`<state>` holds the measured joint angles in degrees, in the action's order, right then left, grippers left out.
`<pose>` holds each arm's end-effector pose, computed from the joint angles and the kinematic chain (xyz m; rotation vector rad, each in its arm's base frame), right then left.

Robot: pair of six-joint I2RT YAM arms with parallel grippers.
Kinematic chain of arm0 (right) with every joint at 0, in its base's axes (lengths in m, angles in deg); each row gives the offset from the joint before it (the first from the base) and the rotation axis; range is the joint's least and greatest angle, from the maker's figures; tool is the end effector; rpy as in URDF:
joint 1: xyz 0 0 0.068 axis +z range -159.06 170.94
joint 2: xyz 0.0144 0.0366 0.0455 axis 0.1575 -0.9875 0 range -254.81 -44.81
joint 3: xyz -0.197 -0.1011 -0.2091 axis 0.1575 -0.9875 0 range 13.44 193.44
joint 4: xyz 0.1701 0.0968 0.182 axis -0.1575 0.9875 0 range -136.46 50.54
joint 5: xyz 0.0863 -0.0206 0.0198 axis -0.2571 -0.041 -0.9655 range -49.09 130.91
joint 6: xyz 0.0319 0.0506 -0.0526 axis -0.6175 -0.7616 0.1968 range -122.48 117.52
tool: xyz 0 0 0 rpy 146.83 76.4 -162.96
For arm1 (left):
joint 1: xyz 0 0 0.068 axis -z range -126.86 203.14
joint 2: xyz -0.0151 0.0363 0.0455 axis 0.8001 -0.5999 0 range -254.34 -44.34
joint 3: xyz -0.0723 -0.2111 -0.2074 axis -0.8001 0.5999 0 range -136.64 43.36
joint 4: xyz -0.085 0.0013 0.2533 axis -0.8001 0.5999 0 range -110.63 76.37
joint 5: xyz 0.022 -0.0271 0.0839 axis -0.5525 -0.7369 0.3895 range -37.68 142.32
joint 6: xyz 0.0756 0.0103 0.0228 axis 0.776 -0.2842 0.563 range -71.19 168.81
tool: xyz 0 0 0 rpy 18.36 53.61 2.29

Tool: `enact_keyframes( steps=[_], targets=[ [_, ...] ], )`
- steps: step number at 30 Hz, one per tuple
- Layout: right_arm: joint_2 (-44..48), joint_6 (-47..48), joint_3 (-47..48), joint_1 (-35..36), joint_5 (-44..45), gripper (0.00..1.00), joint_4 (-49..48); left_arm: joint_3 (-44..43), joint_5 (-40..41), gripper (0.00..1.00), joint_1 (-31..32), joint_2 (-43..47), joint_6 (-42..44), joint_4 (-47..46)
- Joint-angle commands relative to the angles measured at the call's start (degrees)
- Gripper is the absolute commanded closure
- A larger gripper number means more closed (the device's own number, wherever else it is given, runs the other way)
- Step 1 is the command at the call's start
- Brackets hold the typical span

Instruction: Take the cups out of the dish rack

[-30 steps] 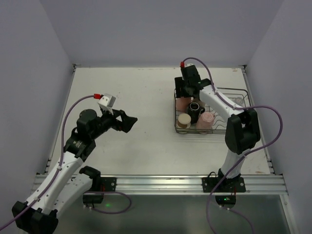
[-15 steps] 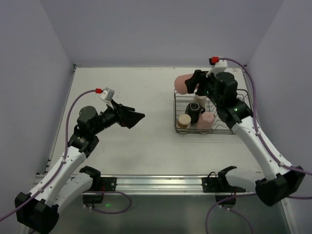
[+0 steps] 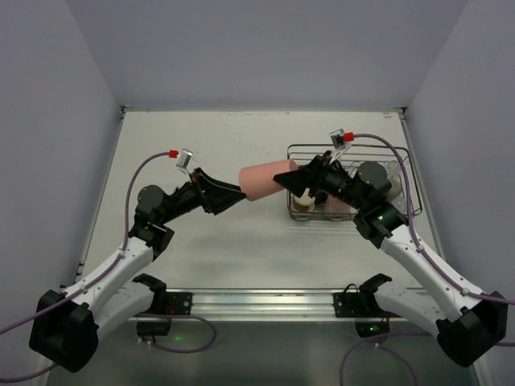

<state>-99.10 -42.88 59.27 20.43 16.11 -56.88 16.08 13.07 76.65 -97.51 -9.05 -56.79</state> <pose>0.1950 0.1433 0.3814 -0.2165 1.6767 1.2741 0.1837 -0.1273 0.3181 0.1714 1.6456 -1.5994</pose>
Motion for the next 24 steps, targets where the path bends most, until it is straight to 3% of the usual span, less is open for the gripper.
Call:
enact_keyframes(
  steps=[1,5,7,10,11,13,14,15,17,18,20,21,24],
  targets=[
    [-2.6,-5.1,-0.6,1.4,-5.4,0.68,-10.2,0.7,-2.3,0.21,1.1,-1.3,-4.0,-10.0],
    [-6.7,-7.1,-1.1,4.1,-7.0,0.68,-15.0,0.7,-3.1,0.30,1.5,-3.3,-4.6,-11.8],
    [-8.5,-7.4,-1.0,4.9,-6.6,0.68,-15.7,0.7,-3.1,0.41,1.5,-3.8,-4.8,-12.9],
    [-10.8,-9.0,-2.0,5.3,-6.4,0.68,-18.5,0.5,-1.8,0.72,1.5,-3.1,-3.9,-13.4],
    [-11.3,-9.5,-3.0,5.4,-6.1,0.68,-20.5,0.2,-1.4,0.88,1.5,-2.8,-3.1,-11.7],
    [-11.6,-9.6,-3.5,5.3,-5.2,0.59,-20.7,-1.4,1.2,1.00,1.5,-1.6,0.9,-7.5],
    [-11.5,-9.3,-3.5,5.3,-4.0,0.49,-19.9,-2.2,2.3,1.00,1.5,-1.1,2.5,-2.0],
    [-11.3,-9.0,-3.5,5.3,-3.3,0.27,-19.3,-3.0,5.5,1.00,1.5,-0.6,4.4,1.0],
    [-10.8,-7.3,-3.0,5.3,-1.7,0.11,-15.0,-7.6,10.0,1.00,1.5,0.5,11.7,13.7],
    [-9.7,-5.5,-2.8,5.4,1.3,0.05,-12.9,-9.8,16.7,1.00,1.5,0.5,14.6,18.4],
    [-8.6,-3.7,-2.4,5.3,4.5,0.01,-7.0,-18.3,24.1,1.00,1.5,-1.3,22.9,33.4],
    [-8.0,-2.8,-2.2,5.3,6.0,0.01,-4.9,-21.9,31.9,1.00,1.5,-2.7,25.4,39.6],
    [-6.4,2.6,-2.1,5.3,11.1,0.01,2.3,-36.2,38.9,1.00,-0.6,-14.7,33.2,56.4]
  ],
)
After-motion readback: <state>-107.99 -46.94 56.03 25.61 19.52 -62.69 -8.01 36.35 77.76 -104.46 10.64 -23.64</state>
